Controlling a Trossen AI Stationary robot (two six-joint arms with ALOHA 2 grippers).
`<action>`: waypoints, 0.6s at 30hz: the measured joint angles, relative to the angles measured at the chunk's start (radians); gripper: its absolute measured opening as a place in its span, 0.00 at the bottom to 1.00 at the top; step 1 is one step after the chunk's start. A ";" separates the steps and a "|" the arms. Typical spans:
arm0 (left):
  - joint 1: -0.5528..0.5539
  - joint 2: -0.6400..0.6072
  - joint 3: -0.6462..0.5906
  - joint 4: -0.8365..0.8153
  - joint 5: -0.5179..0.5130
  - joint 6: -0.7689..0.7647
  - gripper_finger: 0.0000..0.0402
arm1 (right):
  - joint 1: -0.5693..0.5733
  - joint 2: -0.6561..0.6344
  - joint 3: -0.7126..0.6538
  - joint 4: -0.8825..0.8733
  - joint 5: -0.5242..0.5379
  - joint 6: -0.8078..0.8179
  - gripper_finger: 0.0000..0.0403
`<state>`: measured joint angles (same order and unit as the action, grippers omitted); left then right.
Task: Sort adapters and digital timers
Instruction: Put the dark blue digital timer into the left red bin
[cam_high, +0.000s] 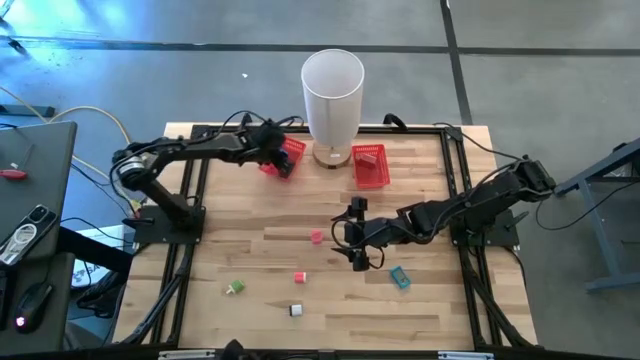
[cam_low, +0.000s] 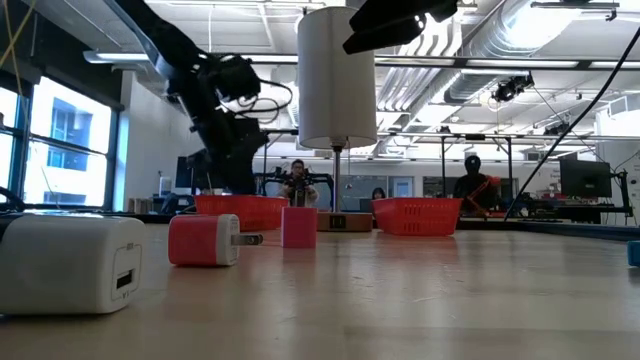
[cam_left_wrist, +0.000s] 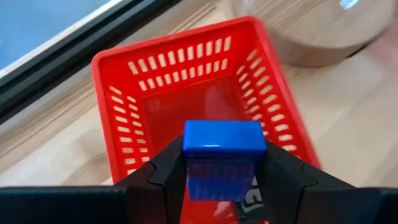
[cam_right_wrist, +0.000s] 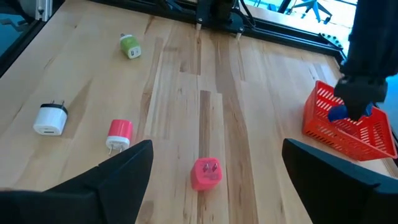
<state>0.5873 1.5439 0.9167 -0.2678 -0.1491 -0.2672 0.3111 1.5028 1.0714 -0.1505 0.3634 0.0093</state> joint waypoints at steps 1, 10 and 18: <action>0.001 0.014 0.015 -0.017 -0.010 -0.001 0.36 | 0.000 0.000 0.000 0.000 0.000 0.004 0.85; 0.013 0.084 0.062 -0.073 -0.016 -0.003 0.36 | 0.000 0.000 0.000 -0.010 0.000 0.024 0.85; 0.027 0.089 0.062 -0.092 -0.007 -0.022 0.36 | 0.000 0.000 0.000 -0.010 0.000 0.023 0.85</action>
<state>0.6146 1.6325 0.9783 -0.3595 -0.1565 -0.2895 0.3111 1.5028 1.0710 -0.1604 0.3630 0.0324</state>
